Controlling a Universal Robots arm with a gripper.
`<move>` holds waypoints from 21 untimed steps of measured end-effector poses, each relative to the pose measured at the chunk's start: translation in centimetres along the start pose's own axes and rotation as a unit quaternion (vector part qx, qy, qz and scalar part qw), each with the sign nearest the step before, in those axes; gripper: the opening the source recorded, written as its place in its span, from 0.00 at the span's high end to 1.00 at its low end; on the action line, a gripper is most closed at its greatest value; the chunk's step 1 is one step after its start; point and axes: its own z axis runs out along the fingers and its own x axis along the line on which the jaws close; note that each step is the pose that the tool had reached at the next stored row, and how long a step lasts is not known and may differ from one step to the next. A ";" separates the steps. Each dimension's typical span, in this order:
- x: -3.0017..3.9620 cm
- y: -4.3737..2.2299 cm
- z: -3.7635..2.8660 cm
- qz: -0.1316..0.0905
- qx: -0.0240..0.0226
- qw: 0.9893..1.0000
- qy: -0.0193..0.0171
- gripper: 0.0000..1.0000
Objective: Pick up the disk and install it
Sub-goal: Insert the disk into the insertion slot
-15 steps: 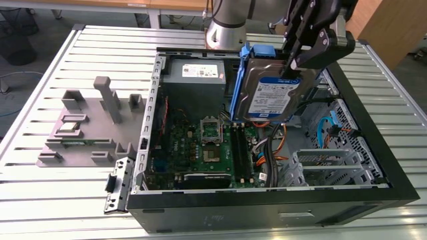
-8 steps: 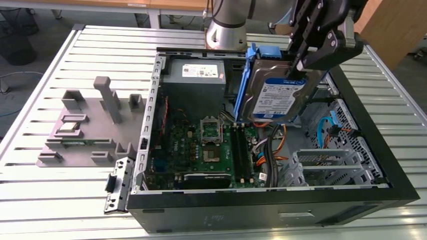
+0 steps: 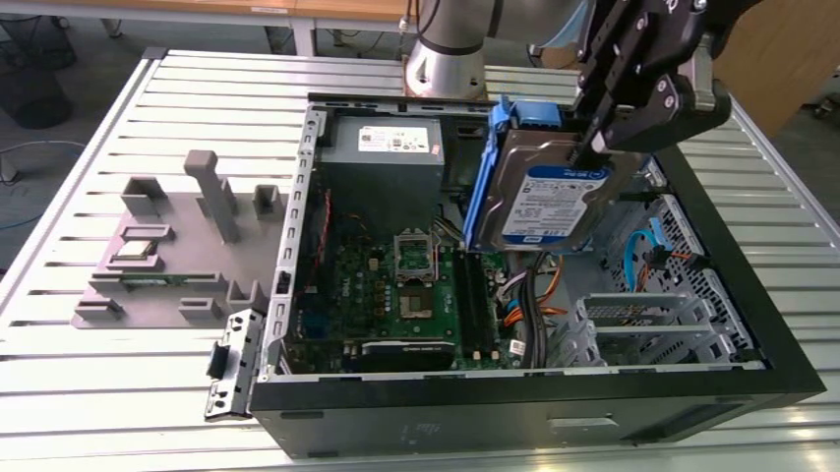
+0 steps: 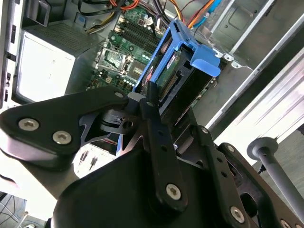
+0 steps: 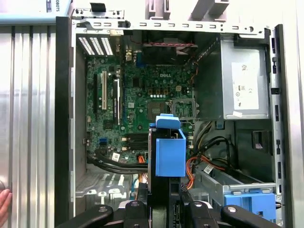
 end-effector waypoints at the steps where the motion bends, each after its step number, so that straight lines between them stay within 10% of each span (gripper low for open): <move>1: 0.21 -0.03 -0.02 0.000 0.000 1.000 0.000 0.65; 21: 4.31 -0.30 -0.38 0.004 0.000 1.000 0.000 0.65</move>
